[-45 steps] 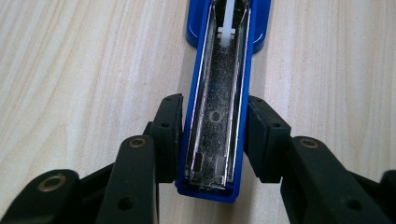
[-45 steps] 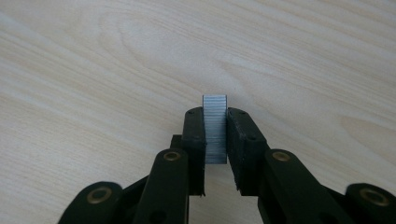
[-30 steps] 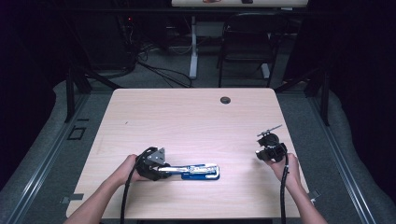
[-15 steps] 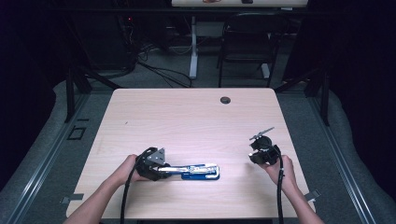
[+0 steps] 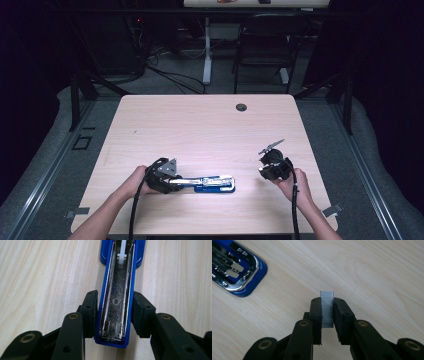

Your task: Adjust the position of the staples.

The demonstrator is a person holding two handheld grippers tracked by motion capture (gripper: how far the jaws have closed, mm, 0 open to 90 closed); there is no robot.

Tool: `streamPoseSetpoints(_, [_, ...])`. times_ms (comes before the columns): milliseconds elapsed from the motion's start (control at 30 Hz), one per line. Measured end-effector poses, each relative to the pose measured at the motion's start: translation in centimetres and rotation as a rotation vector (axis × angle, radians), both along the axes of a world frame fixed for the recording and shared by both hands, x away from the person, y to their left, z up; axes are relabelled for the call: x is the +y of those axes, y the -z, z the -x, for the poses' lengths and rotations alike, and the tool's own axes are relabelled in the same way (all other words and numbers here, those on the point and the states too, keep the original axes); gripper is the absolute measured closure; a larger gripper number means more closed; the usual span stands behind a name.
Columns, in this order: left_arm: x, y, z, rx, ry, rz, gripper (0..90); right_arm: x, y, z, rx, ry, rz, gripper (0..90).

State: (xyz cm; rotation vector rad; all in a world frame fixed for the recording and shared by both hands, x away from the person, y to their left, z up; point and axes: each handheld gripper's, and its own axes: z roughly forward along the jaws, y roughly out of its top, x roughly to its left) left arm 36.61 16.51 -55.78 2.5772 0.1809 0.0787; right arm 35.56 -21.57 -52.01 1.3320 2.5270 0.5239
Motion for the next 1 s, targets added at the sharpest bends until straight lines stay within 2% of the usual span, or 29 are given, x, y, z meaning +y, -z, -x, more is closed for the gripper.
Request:
streamPoseSetpoints(100, [0.0,0.0,0.0,0.0,0.001,-0.002,60.5,0.7,0.2,0.2,0.003,-0.014,-0.006,77.8])
streamPoseSetpoints(200, [0.0,0.0,0.0,0.0,0.0,-0.002,60.5,1.3,0.2,0.4,0.012,-0.044,0.013,77.8])
streamPoseSetpoints(233, [0.0,0.0,0.0,-0.001,0.0,-0.002,60.4,1.7,0.9,0.6,-0.08,-0.015,-0.013,77.8])
streamPoseSetpoints(267, [0.0,0.0,0.0,0.0,0.0,-0.002,60.5,1.8,0.9,0.6,-0.079,-0.017,-0.008,77.8])
streamPoseSetpoints(300, [0.0,0.0,0.0,0.0,0.0,-0.002,60.5,1.8,0.4,0.6,0.015,-0.062,0.008,77.8])
streamPoseSetpoints(333, [0.0,0.0,0.0,0.0,-0.001,-0.002,60.5,2.1,1.2,0.6,-0.059,-0.067,-0.059,77.8])
streamPoseSetpoints(433, [0.0,0.0,0.0,0.001,-0.001,-0.002,60.5,2.6,1.5,0.7,-0.043,-0.094,-0.075,77.8])
streamPoseSetpoints(467, [0.0,0.0,0.0,0.002,-0.003,-0.001,60.5,2.8,0.7,0.9,0.027,-0.097,0.021,77.8])
streamPoseSetpoints(500, [0.0,0.0,0.0,0.005,-0.004,0.001,60.5,2.9,0.8,0.9,0.025,-0.106,0.025,77.8])
streamPoseSetpoints(533, [0.0,0.0,0.0,0.009,-0.006,0.002,60.5,3.0,0.3,0.8,0.11,-0.135,0.044,77.8])
streamPoseSetpoints(567, [0.1,0.0,0.0,0.008,-0.005,0.003,60.5,3.1,0.5,0.9,0.098,-0.138,0.038,77.8])
streamPoseSetpoints(600, [0.1,0.0,0.0,0.008,-0.005,0.003,60.5,3.4,1.1,0.9,0.048,-0.138,-0.006,77.8])
streamPoseSetpoints(633, [0.1,0.0,0.0,0.008,-0.005,0.003,60.6,3.5,1.2,1.0,0.045,-0.136,-0.011,77.8])
streamPoseSetpoints(667, [0.1,0.0,0.0,0.008,-0.004,0.002,60.5,3.7,1.1,1.1,0.036,-0.134,0.038,77.8])
streamPoseSetpoints(800, [0.1,0.0,0.0,0.007,-0.003,0.001,60.6,4.1,1.5,1.1,0.057,-0.148,0.045,77.8])
streamPoseSetpoints(900, [0.1,0.0,0.0,0.008,-0.003,0.0,60.6,4.4,2.0,1.2,0.055,-0.147,0.042,77.8])
streamPoseSetpoints(967, [0.0,0.0,0.0,0.007,-0.002,0.0,60.6,4.5,1.9,1.1,0.068,-0.158,0.068,77.8])
streamPoseSetpoints(1000, [0.1,0.0,0.0,0.007,-0.002,0.0,60.6,4.5,2.0,1.2,0.07,-0.159,0.06,77.7])
